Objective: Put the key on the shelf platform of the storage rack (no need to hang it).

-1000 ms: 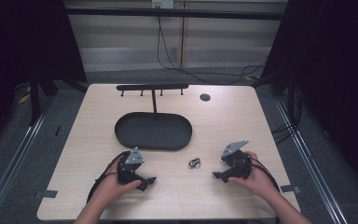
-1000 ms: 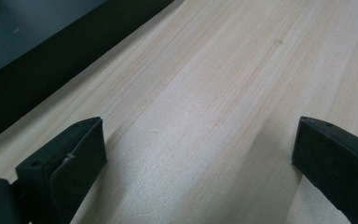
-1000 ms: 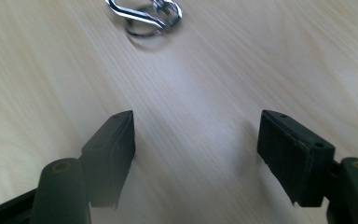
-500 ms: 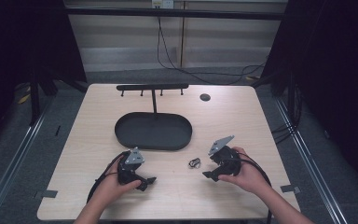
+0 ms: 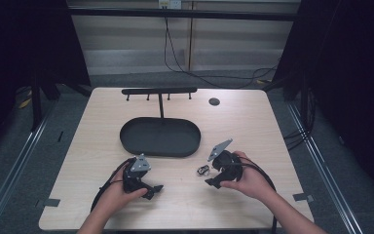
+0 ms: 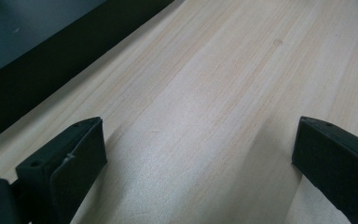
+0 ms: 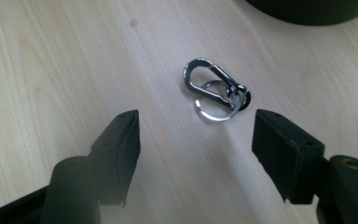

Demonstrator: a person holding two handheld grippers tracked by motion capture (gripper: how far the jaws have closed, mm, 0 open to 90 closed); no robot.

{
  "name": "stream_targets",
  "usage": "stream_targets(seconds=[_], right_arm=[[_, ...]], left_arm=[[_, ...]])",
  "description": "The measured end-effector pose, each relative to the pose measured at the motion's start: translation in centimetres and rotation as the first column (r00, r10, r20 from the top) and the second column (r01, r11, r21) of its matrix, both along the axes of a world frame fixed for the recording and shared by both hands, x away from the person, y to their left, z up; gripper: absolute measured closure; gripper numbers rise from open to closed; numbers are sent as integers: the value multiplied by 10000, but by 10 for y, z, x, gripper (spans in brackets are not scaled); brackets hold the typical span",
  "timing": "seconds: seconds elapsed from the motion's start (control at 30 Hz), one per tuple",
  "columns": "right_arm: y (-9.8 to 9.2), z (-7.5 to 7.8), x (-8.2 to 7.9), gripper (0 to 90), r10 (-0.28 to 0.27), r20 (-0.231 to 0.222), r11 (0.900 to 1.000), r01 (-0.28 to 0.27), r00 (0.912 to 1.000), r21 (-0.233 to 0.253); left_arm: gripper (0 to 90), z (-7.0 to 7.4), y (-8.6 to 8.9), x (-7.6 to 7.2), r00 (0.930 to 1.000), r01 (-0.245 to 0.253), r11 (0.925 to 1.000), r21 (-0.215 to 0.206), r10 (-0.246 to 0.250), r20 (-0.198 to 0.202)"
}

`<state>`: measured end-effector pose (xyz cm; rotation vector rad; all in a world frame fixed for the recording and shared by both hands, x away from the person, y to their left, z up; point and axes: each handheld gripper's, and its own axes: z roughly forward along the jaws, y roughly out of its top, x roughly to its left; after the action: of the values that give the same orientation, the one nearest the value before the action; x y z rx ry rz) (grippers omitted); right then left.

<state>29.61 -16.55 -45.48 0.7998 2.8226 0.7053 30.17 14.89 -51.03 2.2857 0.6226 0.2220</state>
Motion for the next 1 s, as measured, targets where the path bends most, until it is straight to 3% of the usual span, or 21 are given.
stream_targets(seconds=[0.3,0.67,1.0], right_arm=[[14,-5,11,352,265,-96,9978,-270,9996,-599],[26,-8,31,389,808,-691,9873,-893,9943,-1317],[32,-10,42,433,905,-937,9869,-1019,9915,-1252]], left_arm=[[24,0,0,0,10000,-19,10000,30,19,10],[24,0,0,0,10000,-24,10000,20,24,7],[24,0,0,0,10000,-21,10000,1,21,4]])
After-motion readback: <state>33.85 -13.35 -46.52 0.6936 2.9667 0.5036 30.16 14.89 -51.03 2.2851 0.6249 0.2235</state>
